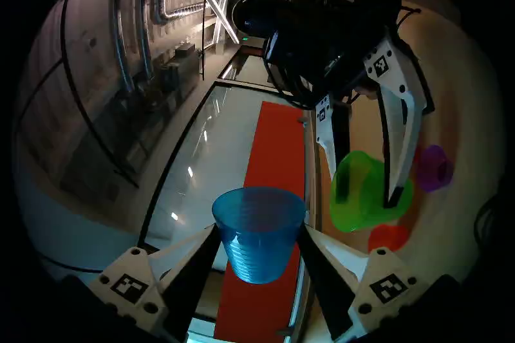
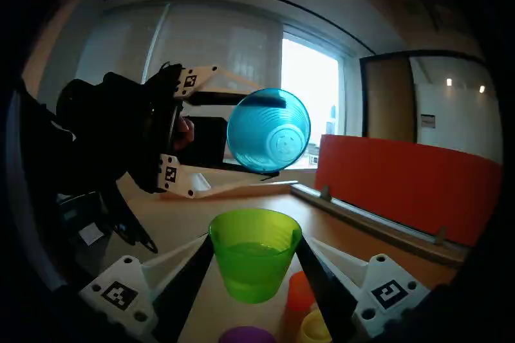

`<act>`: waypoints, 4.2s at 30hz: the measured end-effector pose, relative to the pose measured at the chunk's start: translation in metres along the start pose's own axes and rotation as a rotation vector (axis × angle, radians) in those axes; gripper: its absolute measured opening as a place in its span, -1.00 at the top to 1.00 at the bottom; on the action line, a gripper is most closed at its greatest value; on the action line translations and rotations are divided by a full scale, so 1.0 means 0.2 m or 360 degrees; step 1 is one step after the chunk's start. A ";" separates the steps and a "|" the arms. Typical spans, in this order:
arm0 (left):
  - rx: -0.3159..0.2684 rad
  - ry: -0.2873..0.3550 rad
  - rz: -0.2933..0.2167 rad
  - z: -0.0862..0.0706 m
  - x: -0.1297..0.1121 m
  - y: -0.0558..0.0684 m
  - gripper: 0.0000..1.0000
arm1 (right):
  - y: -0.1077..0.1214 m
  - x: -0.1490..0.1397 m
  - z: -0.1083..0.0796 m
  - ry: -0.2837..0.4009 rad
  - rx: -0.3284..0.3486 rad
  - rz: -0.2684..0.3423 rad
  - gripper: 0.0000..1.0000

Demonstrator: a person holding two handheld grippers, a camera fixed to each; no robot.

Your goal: Pour water

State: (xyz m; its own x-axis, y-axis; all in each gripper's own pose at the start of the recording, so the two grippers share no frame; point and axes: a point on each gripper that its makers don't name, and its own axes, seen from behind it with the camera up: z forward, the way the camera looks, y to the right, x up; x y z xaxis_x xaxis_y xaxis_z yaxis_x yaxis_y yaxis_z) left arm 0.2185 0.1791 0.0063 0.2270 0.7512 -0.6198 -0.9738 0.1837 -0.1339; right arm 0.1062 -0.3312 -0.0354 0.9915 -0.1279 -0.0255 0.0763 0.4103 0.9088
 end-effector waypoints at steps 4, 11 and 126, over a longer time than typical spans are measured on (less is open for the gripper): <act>-0.0005 0.0005 -0.0099 0.00 0.00 0.01 -0.65 | 0.00 0.00 0.00 0.0001 0.0000 0.0003 -0.81; -0.0011 0.0006 -0.0320 0.01 -0.03 0.00 -0.65 | 0.00 0.02 -0.01 0.0007 -0.0007 -0.0004 -0.80; -0.0843 -0.0583 -0.1721 -0.05 -0.34 1.16 -0.67 | 0.11 -0.46 -0.59 -0.0500 -0.0071 0.0125 -0.81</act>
State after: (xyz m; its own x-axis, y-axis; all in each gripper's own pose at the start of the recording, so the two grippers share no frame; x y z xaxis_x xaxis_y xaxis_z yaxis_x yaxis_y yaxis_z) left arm -0.0232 0.1637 0.0089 0.8179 0.5230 0.2398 -0.1545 0.6011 -0.7841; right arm 0.0298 -0.2035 -0.0627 0.9138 -0.3641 0.1803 0.0122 0.4682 0.8836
